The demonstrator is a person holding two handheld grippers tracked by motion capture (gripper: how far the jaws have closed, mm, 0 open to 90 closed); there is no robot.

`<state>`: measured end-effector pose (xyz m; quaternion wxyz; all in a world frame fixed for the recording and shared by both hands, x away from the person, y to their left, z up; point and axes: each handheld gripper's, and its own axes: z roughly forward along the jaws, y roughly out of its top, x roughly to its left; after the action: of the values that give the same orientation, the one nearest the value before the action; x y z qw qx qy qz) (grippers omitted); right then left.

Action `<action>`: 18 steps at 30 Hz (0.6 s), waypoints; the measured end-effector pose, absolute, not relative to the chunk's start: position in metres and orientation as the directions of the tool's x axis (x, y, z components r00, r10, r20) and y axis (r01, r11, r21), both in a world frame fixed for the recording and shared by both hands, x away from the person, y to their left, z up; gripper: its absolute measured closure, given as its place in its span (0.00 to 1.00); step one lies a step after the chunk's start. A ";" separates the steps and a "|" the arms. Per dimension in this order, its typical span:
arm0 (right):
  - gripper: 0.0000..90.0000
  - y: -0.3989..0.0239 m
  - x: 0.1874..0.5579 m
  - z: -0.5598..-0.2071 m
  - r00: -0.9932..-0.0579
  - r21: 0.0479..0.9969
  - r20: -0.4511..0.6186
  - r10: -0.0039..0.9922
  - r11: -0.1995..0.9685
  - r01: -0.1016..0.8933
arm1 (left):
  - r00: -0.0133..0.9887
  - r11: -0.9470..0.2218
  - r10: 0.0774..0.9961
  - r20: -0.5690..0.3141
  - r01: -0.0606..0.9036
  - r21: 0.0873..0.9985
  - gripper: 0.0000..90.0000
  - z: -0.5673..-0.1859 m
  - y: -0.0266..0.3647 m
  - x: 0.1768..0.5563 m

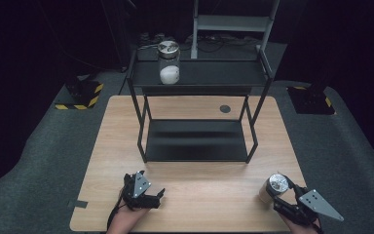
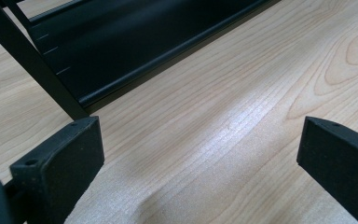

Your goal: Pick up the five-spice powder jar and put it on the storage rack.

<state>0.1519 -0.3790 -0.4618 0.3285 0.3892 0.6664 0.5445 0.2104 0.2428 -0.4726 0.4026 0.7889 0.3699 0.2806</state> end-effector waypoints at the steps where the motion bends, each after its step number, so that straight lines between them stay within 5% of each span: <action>1: 0.37 -0.378 0.153 -0.460 -0.483 0.982 -0.016 0.876 0.105 0.158 | 0.569 -0.401 0.810 0.143 0.357 0.844 0.01 -0.473 0.243 0.210; 18: 0.37 -0.352 0.167 -0.440 -0.524 0.985 -0.041 0.851 0.122 0.121 | 0.571 -0.387 0.811 0.128 0.358 0.850 0.01 -0.473 0.246 0.211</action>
<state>0.1670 -0.3517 -0.4399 0.3280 0.3608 0.6732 0.5558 0.2108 0.2460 -0.4735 0.4103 0.7857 0.3719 0.2757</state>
